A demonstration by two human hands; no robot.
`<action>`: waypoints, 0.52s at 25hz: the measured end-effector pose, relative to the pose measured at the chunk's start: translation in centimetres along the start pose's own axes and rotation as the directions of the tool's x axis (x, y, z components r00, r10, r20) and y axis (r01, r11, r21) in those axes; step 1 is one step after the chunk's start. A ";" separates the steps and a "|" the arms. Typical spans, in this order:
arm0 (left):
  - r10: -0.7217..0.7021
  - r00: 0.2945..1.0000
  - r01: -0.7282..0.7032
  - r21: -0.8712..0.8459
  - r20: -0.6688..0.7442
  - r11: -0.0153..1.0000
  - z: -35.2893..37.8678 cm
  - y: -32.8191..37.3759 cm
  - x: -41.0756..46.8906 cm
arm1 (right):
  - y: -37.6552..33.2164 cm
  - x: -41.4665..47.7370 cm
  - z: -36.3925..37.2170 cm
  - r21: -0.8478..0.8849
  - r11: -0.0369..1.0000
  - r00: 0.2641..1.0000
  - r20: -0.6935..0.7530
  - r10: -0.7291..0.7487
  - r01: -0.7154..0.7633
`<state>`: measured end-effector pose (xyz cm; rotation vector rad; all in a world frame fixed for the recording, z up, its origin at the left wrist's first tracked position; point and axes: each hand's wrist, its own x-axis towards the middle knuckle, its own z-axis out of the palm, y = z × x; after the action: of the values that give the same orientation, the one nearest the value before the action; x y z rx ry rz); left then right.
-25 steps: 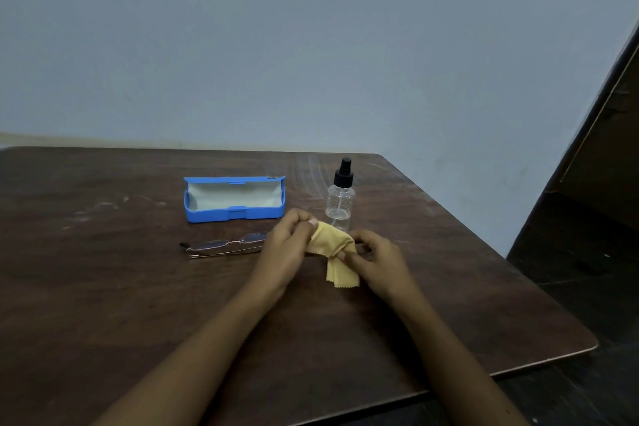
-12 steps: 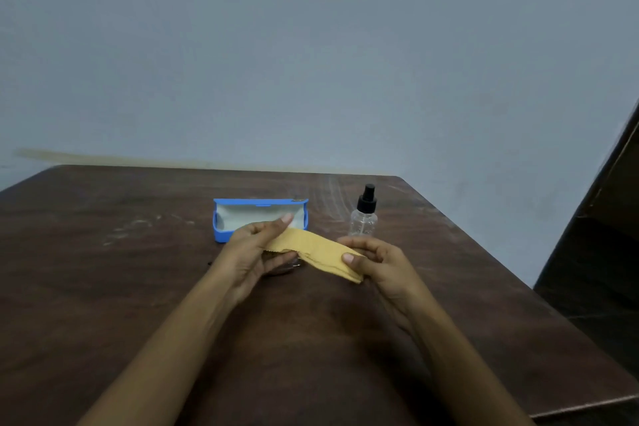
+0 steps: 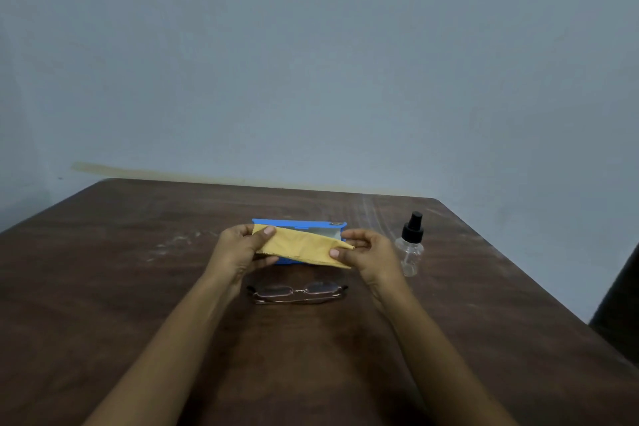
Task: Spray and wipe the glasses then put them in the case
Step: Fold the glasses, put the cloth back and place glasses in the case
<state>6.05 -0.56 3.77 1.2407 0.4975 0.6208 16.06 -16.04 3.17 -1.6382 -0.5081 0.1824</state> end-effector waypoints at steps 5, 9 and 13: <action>0.164 0.979 -0.156 0.077 -0.119 0.985 -0.7 -0.7 1.3 | 0.3 1.9 1.3 -0.187 0.982 0.994 -0.112 -0.013 -0.008; 0.141 0.979 -0.119 0.145 -0.150 0.982 -1.1 -1.7 2.1 | 1.1 2.4 1.6 -0.105 0.994 0.992 -0.125 0.023 -0.037; 0.130 0.961 -0.089 0.174 -0.243 0.981 -1.2 -2.0 2.6 | 1.6 2.6 1.3 -0.077 0.997 0.989 -0.150 -0.004 -0.008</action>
<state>7.56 1.64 1.50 1.3567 0.7066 0.8532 18.18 -13.87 1.87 -1.7135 -0.4027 0.0406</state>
